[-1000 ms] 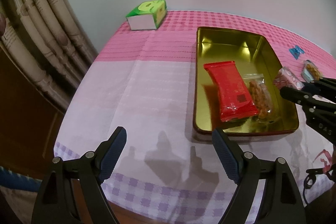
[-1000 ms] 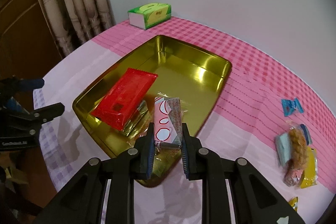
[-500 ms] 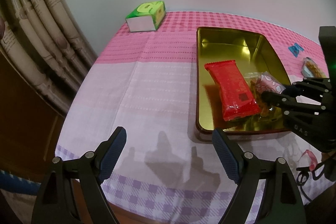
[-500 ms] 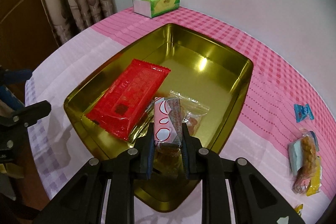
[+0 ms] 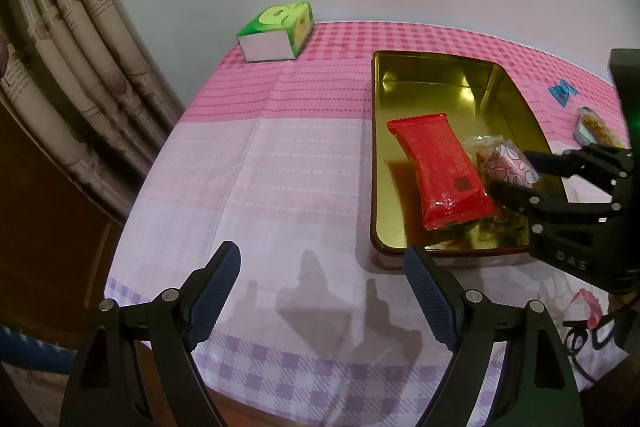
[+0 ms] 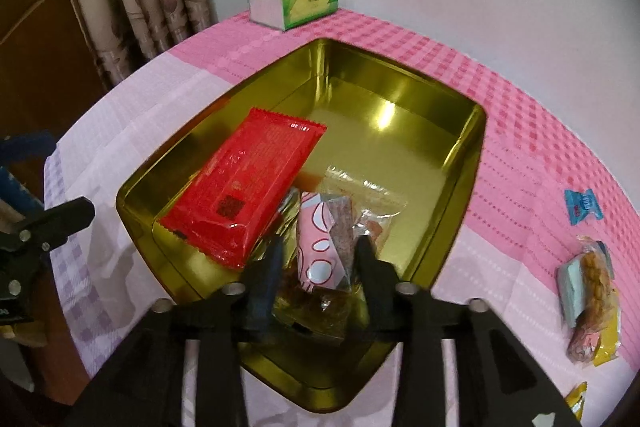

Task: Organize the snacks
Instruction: 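Carry the pink bar into the tin and open the right tool, then move the right tool to the large yellow foil pack and grasp it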

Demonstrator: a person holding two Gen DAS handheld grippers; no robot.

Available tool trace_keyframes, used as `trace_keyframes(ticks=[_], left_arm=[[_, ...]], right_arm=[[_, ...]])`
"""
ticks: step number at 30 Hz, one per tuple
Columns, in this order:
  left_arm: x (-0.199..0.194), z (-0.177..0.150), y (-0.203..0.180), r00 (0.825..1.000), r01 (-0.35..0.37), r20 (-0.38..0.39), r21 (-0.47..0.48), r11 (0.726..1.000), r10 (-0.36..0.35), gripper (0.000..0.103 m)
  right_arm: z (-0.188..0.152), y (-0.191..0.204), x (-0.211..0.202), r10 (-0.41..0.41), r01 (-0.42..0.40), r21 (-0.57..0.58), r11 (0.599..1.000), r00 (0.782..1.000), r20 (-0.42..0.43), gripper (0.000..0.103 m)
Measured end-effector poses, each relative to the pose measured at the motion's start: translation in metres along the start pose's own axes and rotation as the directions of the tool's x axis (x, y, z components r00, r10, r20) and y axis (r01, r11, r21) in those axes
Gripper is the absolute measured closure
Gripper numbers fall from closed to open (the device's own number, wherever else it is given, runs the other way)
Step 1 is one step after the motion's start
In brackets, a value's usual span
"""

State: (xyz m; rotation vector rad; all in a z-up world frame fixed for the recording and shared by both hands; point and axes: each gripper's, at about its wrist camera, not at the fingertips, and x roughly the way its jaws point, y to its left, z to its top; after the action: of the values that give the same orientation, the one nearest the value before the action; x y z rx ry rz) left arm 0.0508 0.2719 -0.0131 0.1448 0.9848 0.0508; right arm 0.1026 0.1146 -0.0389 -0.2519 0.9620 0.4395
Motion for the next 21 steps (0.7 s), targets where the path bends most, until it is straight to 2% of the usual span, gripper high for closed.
trace_keyframes(ticks=[2, 11, 17, 21], left_arm=[[0.0, 0.0, 0.0, 1.0, -0.001, -0.001, 0.001, 1.0, 0.001, 0.019], [-0.001, -0.001, 0.0, 1.0, -0.006, 0.001, 0.0, 1.0, 0.006, 0.019], [-0.002, -0.001, -0.001, 1.0, -0.006, 0.008, 0.008, 1.0, 0.006, 0.019], [-0.002, -0.001, -0.004, 1.0, -0.013, 0.009, 0.013, 1.0, 0.013, 0.019]], right_arm=[[0.001, -0.001, -0.006, 0.002, -0.002, 0.01, 1.0, 1.0, 0.016, 0.05], [-0.008, -0.021, -0.051, -0.025, 0.017, 0.111, 0.994, 0.997, 0.075, 0.038], [-0.044, -0.055, -0.08, -0.093, 0.085, 0.237, 0.968, 0.995, 0.023, 0.037], [-0.077, -0.087, -0.095, -0.143, 0.153, 0.329, 0.932, 0.988, -0.054, 0.037]])
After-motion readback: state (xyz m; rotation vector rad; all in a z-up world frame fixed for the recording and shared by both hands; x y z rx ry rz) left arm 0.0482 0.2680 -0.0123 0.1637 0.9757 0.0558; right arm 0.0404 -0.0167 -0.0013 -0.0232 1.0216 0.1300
